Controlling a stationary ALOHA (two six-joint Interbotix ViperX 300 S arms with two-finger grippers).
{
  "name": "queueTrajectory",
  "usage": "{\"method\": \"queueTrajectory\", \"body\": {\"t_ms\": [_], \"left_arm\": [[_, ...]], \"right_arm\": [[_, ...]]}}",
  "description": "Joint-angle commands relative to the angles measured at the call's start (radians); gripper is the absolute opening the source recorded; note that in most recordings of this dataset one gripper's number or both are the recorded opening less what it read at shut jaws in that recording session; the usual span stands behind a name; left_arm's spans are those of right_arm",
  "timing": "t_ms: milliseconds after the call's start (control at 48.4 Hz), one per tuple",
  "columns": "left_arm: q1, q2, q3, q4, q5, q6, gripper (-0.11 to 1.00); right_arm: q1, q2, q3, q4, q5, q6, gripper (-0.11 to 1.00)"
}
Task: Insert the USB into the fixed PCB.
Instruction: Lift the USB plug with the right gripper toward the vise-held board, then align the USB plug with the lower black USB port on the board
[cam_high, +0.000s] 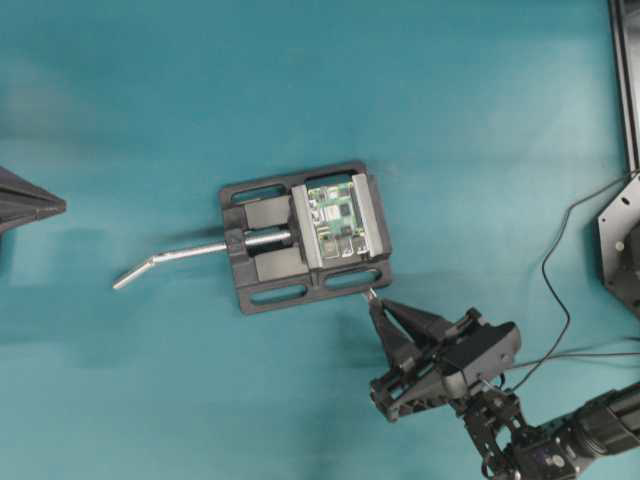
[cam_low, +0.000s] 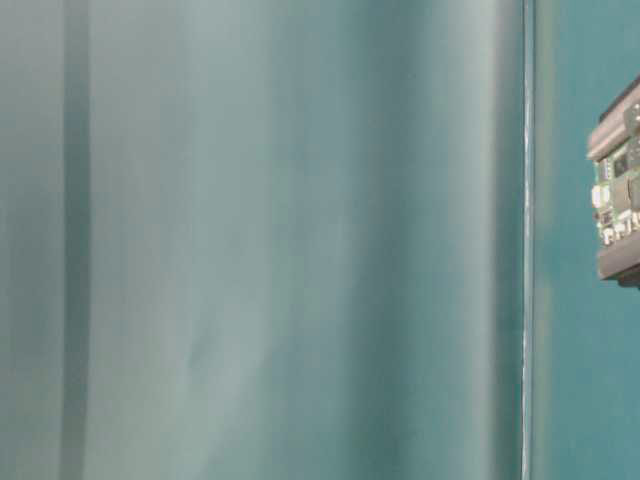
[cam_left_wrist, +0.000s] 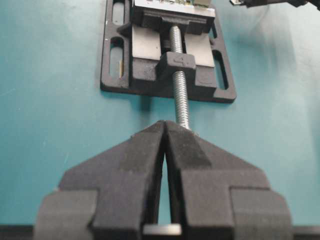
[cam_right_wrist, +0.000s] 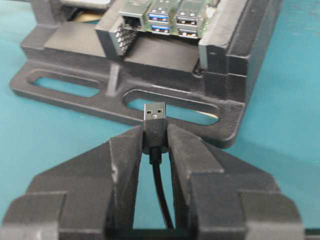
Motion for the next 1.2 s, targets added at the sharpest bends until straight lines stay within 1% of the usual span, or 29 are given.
{"method": "queueTrajectory", "body": {"t_ms": [0,145,228,455,786,972,1179], "left_arm": [[-0.005,0.008,-0.026,0.003,-0.005,-0.006,0.00],[-0.005,0.008,-0.026,0.003,-0.003,-0.006,0.00],[-0.005,0.008,-0.026,0.003,-0.005,-0.006,0.00],[-0.005,0.008,-0.028,0.003,-0.005,-0.006,0.00],[-0.005,0.008,-0.026,0.003,-0.005,-0.006,0.00],[-0.005,0.008,-0.026,0.003,-0.005,-0.006,0.00],[-0.005,0.008,-0.026,0.003,-0.005,-0.006,0.00]], "right_arm": [[-0.008,-0.018,-0.017,0.008,-0.029,-0.018,0.20],[-0.023,-0.018,-0.032,0.009,-0.064,-0.054,0.20],[-0.038,-0.018,-0.043,0.011,-0.071,-0.063,0.20],[-0.067,-0.018,-0.063,0.012,-0.083,-0.063,0.20],[-0.075,-0.018,-0.074,0.067,-0.135,-0.063,0.20],[-0.084,-0.017,-0.084,0.069,-0.137,-0.061,0.20],[-0.095,0.000,-0.132,0.069,-0.137,-0.066,0.20]]}}
